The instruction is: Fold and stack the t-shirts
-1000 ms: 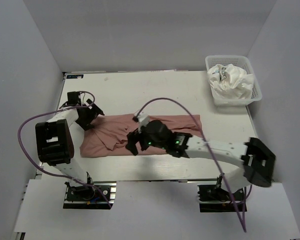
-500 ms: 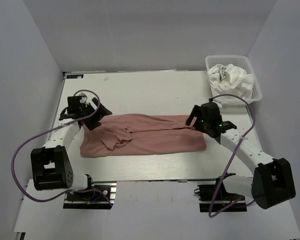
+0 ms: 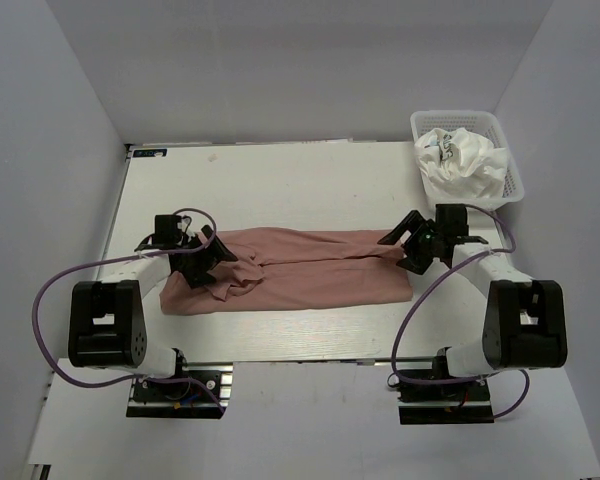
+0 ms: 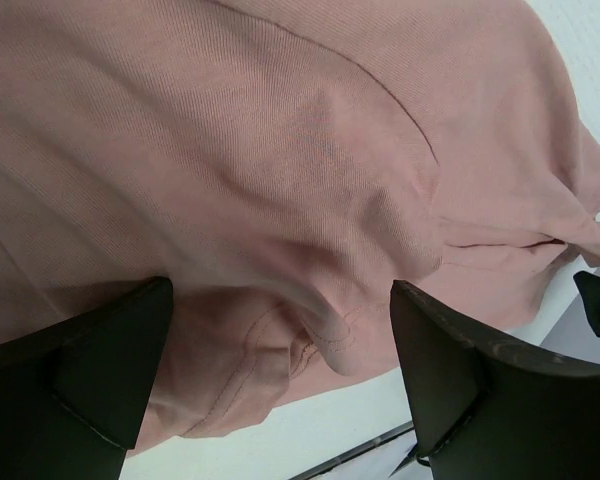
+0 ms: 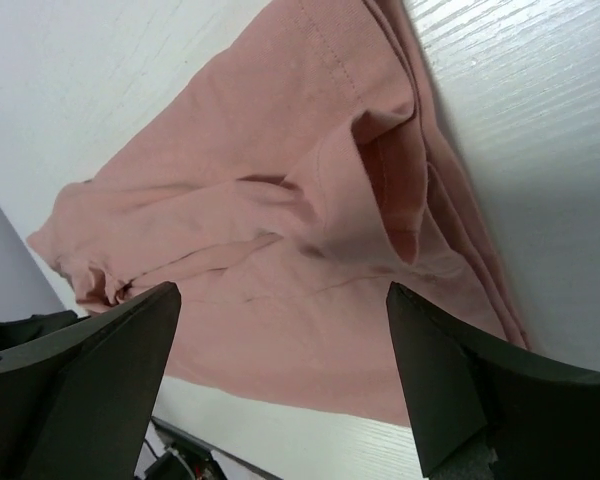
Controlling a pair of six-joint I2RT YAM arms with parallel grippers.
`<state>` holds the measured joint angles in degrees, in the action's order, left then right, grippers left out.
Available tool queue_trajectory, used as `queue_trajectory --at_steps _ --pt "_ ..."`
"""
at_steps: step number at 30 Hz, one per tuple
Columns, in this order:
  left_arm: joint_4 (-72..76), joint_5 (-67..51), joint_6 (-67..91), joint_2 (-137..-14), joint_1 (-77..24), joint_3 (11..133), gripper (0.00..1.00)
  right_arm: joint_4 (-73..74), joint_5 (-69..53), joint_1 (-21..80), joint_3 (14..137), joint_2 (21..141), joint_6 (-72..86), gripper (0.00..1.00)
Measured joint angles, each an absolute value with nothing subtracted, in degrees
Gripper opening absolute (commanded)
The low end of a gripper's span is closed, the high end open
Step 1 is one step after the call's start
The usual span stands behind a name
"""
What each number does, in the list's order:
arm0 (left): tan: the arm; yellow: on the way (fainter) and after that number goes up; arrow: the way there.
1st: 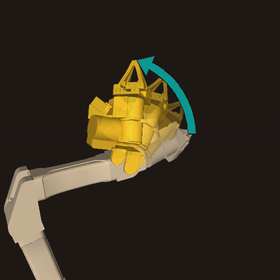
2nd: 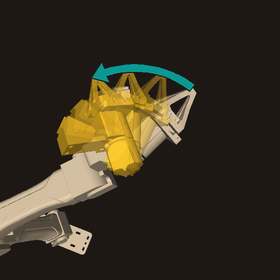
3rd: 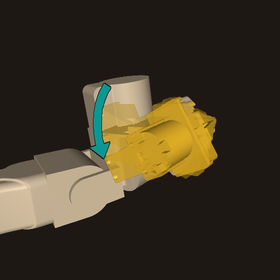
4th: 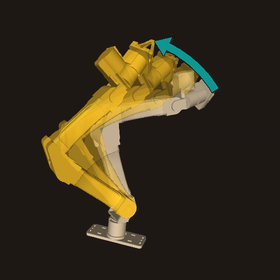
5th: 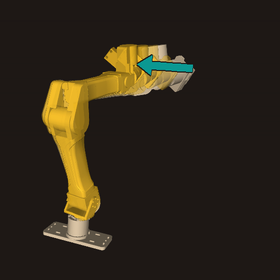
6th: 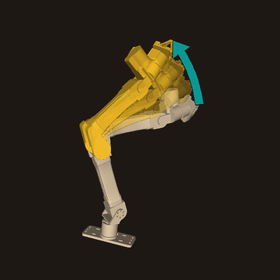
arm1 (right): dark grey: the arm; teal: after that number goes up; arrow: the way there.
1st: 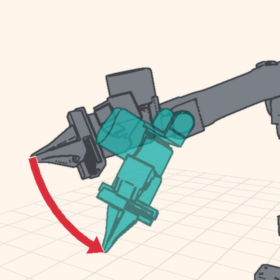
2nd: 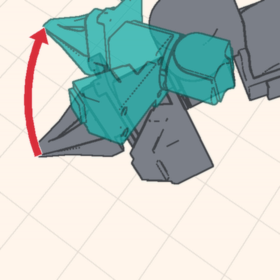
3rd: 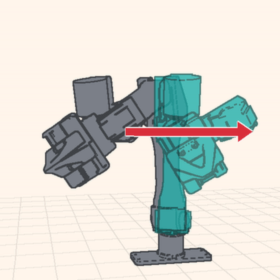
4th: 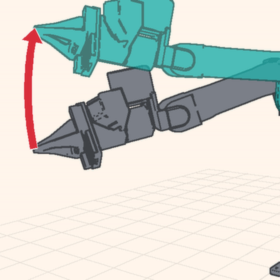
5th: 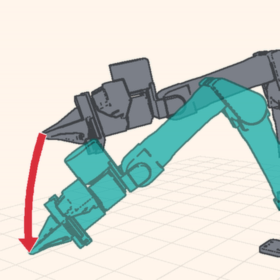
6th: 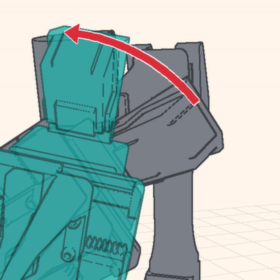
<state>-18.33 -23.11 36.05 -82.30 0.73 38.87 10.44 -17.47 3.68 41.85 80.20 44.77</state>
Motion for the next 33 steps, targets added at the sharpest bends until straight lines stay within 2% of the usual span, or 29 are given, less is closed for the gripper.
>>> queue_trajectory --at_steps 8,11,12,13,19,33 --pt "-17.7 -22.9 36.5 -82.9 0.7 39.0 1.0 8.6 -21.6 -0.1 41.8 86.7 46.1 0.7" --pt "-17.7 -22.9 36.7 -83.1 0.7 39.0 1.0 7.3 -22.8 -1.7 41.9 89.3 46.5 0.57" --pt "-17.7 -22.8 36.8 -83.2 0.7 39.1 1.0 6.7 -23.2 -2.0 41.9 90.3 46.7 0.52" --pt "-17.7 -22.8 36.9 -83.2 0.7 39.2 1.0 6.2 -23.9 -2.3 41.9 91.2 46.9 0.42" --pt "-17.8 -22.9 37.1 -83.8 0.7 39.6 1.0 4.4 -24.9 -2.6 41.9 91.9 47.3 0.0" --pt "-17.9 -23.0 38.2 -86.0 0.7 41.3 1.0 3.4 -24.0 -1.8 50.7 84.1 32.8 0.0"
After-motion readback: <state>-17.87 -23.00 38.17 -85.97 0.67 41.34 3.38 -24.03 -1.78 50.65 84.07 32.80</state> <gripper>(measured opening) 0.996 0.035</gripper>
